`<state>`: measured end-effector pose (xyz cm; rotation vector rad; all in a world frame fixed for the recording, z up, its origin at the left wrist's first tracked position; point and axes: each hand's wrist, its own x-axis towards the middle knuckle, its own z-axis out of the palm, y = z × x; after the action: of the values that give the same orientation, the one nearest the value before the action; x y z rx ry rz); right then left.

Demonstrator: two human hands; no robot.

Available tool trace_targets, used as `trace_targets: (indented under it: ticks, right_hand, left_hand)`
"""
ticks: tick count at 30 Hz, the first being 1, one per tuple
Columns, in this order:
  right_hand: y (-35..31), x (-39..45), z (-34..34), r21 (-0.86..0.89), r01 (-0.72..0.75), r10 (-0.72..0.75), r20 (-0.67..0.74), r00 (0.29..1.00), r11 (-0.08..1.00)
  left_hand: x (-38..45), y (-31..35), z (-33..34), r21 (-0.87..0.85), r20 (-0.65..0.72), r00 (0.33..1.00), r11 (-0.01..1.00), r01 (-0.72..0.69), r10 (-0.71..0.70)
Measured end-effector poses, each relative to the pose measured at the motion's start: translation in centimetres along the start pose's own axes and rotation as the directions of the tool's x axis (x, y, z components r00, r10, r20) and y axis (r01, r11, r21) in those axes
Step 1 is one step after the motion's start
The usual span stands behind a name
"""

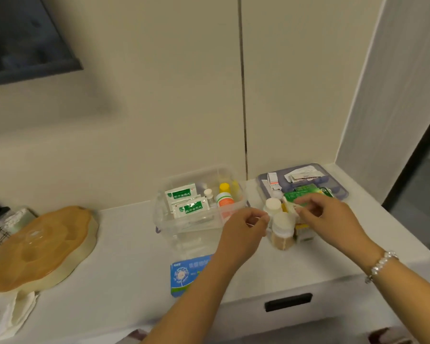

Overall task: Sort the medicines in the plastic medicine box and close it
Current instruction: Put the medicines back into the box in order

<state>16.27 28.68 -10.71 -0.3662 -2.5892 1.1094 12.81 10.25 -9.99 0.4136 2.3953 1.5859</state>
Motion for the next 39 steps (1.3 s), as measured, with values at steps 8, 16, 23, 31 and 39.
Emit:
trace_targets:
  ticks: [8, 16, 23, 31, 39]
  right_hand:
    - [4.4, 2.7, -2.3, -0.276, -0.14, 0.129, -0.06, 0.99, 0.951]
    - [6.5, 3.7, -3.7, -0.24, -0.249, 0.262, 0.023, 0.965, 0.938]
    - [6.5, 4.1, -3.8, -0.208, -0.299, 0.317, 0.058, 0.947, 0.931]
    - [6.5, 4.4, -3.5, 0.116, -0.36, 0.36, 0.025, 0.933, 0.925]
    - [6.1, 4.2, -3.5, 0.31, -0.343, 0.385, -0.085, 0.919, 0.887]
  left_hand:
    - [4.0, 1.2, 5.2, 0.073, -0.111, 0.989, 0.993, -0.091, 0.099]
    - [6.9, 0.5, 8.4, 0.716, -0.115, 0.979, 0.697, -0.035, 0.167]
    - [7.3, 0.5, 9.2, 0.811, -0.101, 0.975, 0.584, -0.033, 0.196]
    - [7.3, 0.3, 10.0, 0.539, -0.146, 0.984, 0.842, -0.008, 0.103]
    - [7.1, 1.0, 9.7, 0.262, -0.156, 0.976, 0.959, -0.107, 0.152]
